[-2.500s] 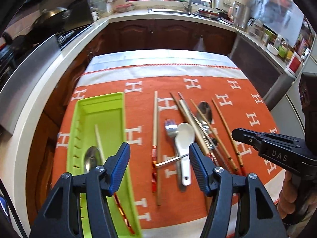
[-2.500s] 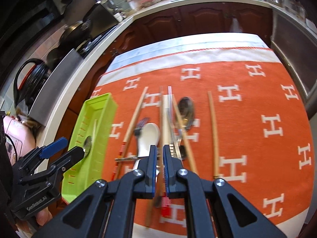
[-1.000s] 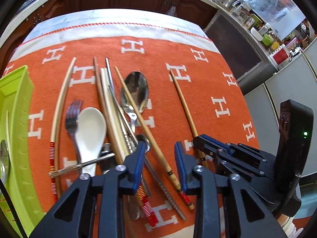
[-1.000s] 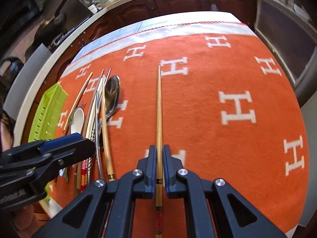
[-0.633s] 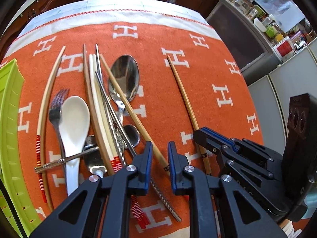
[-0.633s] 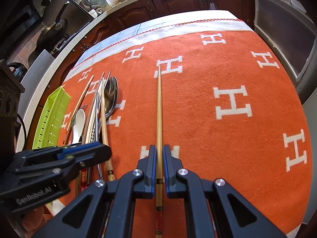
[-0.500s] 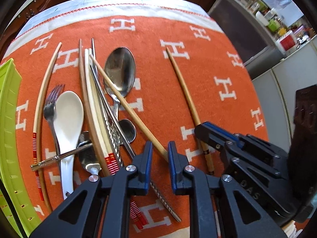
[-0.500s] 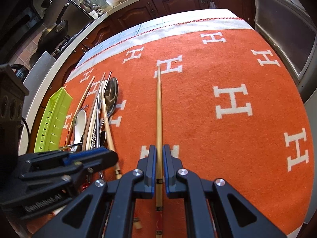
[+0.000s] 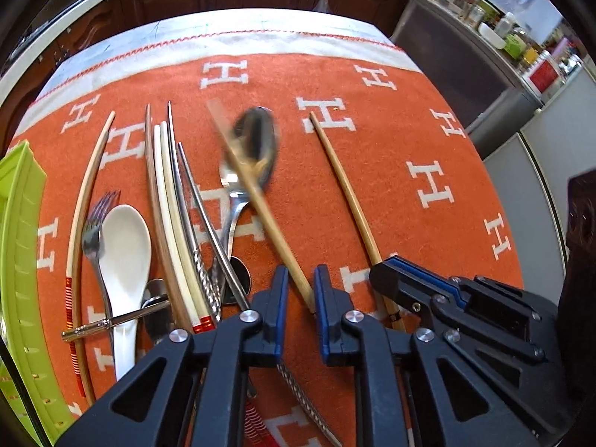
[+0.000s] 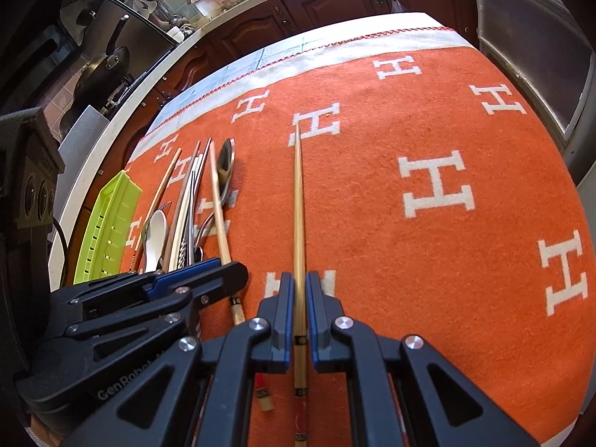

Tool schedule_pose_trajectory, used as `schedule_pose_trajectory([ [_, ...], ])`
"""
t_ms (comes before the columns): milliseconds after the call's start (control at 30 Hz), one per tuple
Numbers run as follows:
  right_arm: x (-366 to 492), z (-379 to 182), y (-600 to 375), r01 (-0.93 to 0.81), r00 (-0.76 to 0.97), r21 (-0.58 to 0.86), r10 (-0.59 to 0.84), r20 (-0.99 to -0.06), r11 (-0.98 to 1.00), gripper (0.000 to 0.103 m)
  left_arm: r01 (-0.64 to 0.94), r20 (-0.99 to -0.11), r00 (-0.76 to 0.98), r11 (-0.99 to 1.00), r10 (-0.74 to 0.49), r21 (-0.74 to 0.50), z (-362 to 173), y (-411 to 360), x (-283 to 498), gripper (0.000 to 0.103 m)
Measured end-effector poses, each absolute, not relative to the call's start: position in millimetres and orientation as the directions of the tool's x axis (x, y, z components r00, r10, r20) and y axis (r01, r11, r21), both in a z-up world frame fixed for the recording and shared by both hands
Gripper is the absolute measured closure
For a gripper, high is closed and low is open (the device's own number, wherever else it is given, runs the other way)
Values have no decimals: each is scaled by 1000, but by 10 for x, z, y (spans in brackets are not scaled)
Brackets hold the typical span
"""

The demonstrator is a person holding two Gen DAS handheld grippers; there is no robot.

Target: Organize utensils

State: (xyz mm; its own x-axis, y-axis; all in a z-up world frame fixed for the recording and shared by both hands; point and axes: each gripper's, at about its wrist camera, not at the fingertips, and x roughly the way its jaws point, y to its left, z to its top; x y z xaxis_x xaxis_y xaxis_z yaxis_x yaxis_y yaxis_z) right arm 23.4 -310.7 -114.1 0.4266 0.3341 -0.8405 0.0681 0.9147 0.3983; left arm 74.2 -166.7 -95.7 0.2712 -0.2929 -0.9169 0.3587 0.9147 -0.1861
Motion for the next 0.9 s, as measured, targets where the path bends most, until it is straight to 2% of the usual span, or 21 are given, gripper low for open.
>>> schedule_pose_trajectory([
  [33,236,-1139,-3109,71,424,401,336,-841,913,96,370,-913,282,911,-296,-181,-927,-1670,728,99],
  [200,228,-1109,-3152,109,412,424,347,-842,899,96,395,-895,321,903,-310,-171,-730,-1507,630,99],
  [500,108,-741,-3002,92,453,482,394,-799,871,97,327,-856,385,919,-345,-223,-273,-788,454,99],
  [700,159,-406,-2480,-23,439,502,460,-772,865,97,226,-844,469,959,-261,-171,42,54,272,99],
  [900,307,-210,-1669,-143,360,546,557,-748,826,97,118,-853,495,985,-167,-124,-2,745,165,99],
])
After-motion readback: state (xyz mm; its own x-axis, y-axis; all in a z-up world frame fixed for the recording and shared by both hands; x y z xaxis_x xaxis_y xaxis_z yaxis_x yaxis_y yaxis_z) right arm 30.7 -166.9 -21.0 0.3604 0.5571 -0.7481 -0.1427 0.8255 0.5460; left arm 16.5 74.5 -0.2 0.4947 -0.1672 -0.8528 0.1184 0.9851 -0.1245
